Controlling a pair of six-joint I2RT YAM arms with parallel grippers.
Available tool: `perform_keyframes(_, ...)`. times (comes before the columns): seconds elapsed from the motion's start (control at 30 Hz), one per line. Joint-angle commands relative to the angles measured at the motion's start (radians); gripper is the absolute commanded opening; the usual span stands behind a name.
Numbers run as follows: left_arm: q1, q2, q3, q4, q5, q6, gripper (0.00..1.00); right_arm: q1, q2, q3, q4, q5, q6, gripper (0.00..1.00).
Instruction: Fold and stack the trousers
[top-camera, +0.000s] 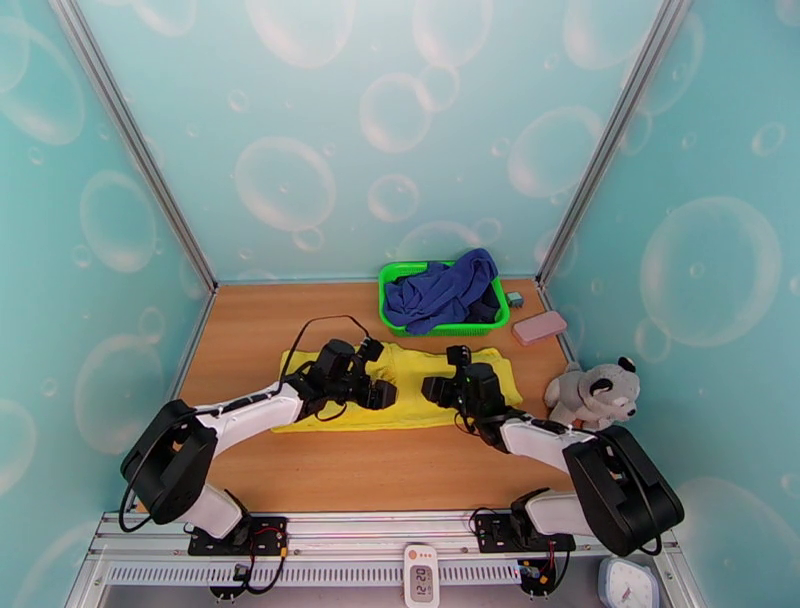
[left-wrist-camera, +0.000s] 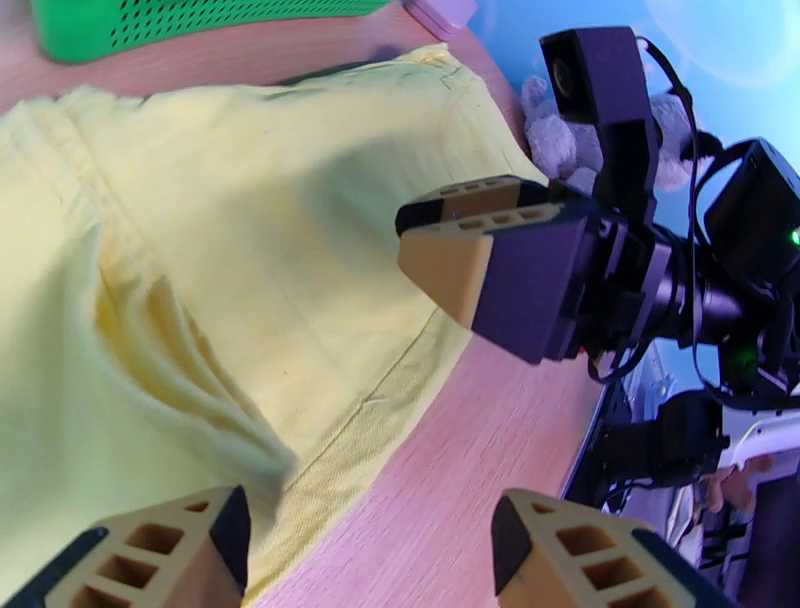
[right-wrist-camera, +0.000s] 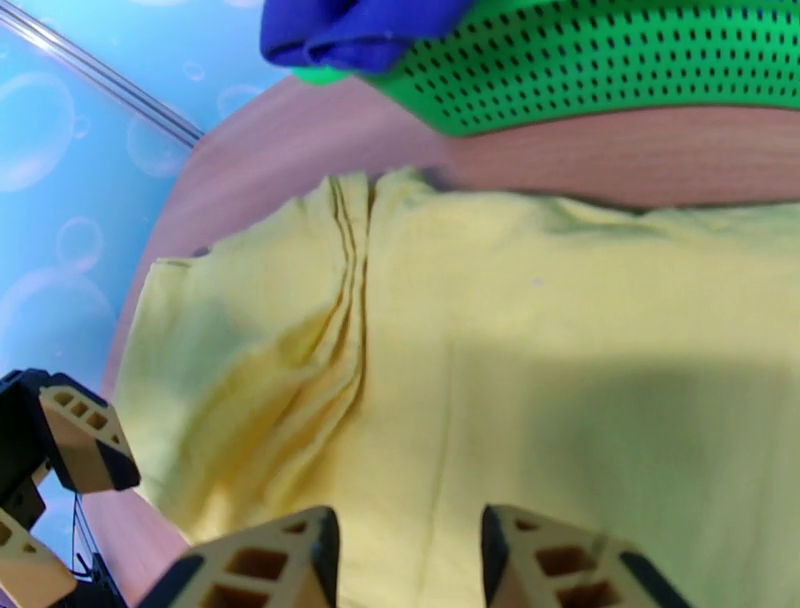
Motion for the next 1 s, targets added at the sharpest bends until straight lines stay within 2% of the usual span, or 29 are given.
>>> perform_keyframes(0.0, 0.072, -0.106, -0.091, 0.025, -0.108, 0.079, 0.69, 0.017, 0.005, 0.030, 0.017, -0.003, -0.002, 0.43)
perform_keyframes(0.03, 0.099, -0.139, -0.137, 0.076, -0.142, 0.052, 0.69, 0.024, 0.019, 0.044, 0.019, -0.018, -0.003, 0.43)
perform_keyframes(0.1, 0.180, -0.198, -0.205, 0.106, -0.309, -0.071, 0.70, 0.050, 0.059, 0.071, 0.027, -0.050, -0.005, 0.43)
perform_keyframes(0.2, 0.317, -0.197, -0.209, -0.024, -0.403, -0.159, 0.70, 0.099, 0.123, 0.114, 0.031, -0.081, -0.004, 0.43)
perform_keyframes(0.3, 0.413, -0.140, -0.165, -0.165, -0.425, -0.118, 0.70, 0.149, 0.180, 0.148, 0.049, -0.099, 0.005, 0.42)
perform_keyframes(0.4, 0.482, -0.066, -0.123, -0.235, -0.362, -0.051, 0.70, 0.176, 0.214, 0.154, 0.093, -0.099, 0.036, 0.42)
perform_keyframes(0.53, 0.496, -0.013, -0.085, -0.301, -0.404, -0.031, 0.69, 0.186, 0.238, 0.163, 0.119, -0.105, 0.059, 0.42)
perform_keyframes(0.87, 0.497, -0.033, -0.073, -0.331, -0.550, 0.000, 0.70, 0.208, 0.346, 0.276, 0.032, -0.160, 0.027, 0.41)
perform_keyframes(0.97, 0.500, 0.000, -0.074, -0.338, -0.547, 0.023, 0.70, 0.230, 0.374, 0.318, -0.048, -0.072, 0.028, 0.41)
